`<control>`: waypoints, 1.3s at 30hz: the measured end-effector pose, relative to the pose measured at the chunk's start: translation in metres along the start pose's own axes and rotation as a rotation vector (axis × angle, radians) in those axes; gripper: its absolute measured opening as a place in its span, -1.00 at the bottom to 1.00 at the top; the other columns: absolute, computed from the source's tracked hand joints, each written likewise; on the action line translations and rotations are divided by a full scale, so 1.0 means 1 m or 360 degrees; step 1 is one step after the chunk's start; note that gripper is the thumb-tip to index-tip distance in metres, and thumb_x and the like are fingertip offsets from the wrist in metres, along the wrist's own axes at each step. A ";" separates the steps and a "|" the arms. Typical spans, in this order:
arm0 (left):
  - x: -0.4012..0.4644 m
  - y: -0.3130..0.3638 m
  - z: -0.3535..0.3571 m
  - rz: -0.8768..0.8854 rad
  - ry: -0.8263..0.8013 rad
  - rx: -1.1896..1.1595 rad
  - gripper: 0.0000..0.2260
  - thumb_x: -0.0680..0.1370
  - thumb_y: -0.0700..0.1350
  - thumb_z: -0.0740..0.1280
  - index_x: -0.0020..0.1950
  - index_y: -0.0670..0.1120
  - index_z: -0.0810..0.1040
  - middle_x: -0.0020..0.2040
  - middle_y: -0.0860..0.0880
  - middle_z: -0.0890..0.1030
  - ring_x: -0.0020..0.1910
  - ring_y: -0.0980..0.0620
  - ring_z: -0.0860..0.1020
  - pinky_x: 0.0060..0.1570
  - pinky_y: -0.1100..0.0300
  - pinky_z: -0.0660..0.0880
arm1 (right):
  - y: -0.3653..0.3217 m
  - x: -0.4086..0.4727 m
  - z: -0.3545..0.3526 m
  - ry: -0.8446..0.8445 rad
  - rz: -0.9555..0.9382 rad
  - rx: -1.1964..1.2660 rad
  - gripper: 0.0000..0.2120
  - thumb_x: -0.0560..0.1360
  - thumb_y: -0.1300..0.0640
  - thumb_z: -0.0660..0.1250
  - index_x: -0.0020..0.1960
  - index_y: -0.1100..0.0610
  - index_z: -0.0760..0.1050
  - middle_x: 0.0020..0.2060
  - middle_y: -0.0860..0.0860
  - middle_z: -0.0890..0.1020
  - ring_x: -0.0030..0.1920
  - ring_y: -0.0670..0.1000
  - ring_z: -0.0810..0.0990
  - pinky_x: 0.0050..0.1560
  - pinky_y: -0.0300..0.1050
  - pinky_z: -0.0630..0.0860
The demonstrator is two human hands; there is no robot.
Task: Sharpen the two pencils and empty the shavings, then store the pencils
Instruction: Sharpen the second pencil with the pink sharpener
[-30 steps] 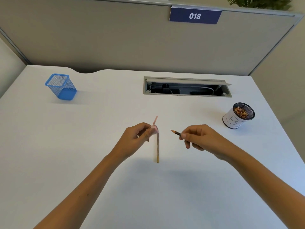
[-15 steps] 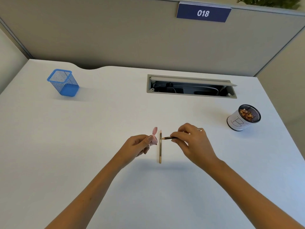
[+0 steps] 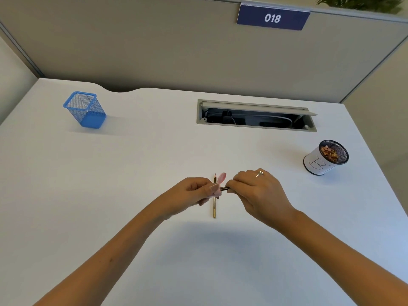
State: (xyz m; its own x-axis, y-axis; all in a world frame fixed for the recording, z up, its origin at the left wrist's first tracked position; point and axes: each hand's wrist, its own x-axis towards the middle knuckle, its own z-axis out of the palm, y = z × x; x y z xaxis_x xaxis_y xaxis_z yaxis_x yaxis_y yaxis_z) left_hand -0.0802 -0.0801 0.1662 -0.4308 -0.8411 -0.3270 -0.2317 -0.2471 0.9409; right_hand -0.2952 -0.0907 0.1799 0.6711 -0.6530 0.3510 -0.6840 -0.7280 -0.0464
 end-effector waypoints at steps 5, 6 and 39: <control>0.003 -0.015 0.011 0.0489 0.0407 0.0759 -0.79 0.58 0.11 0.29 -0.06 0.01 0.61 -0.28 0.10 0.57 -0.29 0.12 0.43 -0.29 0.29 0.32 | 0.002 0.004 -0.007 -0.0484 0.0466 0.0399 -0.69 0.53 -0.04 0.15 -0.11 0.07 0.62 -0.36 -0.05 0.55 -0.33 0.05 0.51 -0.38 -0.12 0.35; 0.004 -0.019 0.012 0.0598 0.0455 0.0897 -0.79 0.58 0.11 0.28 -0.04 0.00 0.59 -0.26 0.12 0.55 -0.25 0.14 0.43 -0.28 0.34 0.31 | 0.003 0.006 -0.008 -0.0587 0.0558 0.0499 -0.72 0.54 -0.02 0.18 -0.10 0.07 0.62 -0.35 -0.03 0.56 -0.31 0.04 0.50 -0.34 -0.09 0.36; 0.025 -0.108 0.017 -0.0192 0.0747 -0.0235 -0.75 0.67 0.05 0.07 -0.05 -0.04 0.43 -0.32 -0.09 0.58 -0.43 0.02 0.52 -0.46 0.24 0.47 | 0.000 -0.002 0.102 -0.0342 0.2000 0.1214 -0.89 0.44 0.20 0.32 -0.09 0.17 0.61 -0.20 -0.02 0.65 -0.17 -0.01 0.60 -0.13 -0.15 0.53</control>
State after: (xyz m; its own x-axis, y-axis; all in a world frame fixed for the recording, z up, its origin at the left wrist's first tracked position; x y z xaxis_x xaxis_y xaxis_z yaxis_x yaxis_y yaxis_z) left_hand -0.0805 -0.0661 0.0549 0.0375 -0.9196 -0.3911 -0.1154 -0.3927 0.9124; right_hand -0.2670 -0.1107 0.0837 -0.1564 -0.8901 -0.4280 -0.5681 0.4356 -0.6982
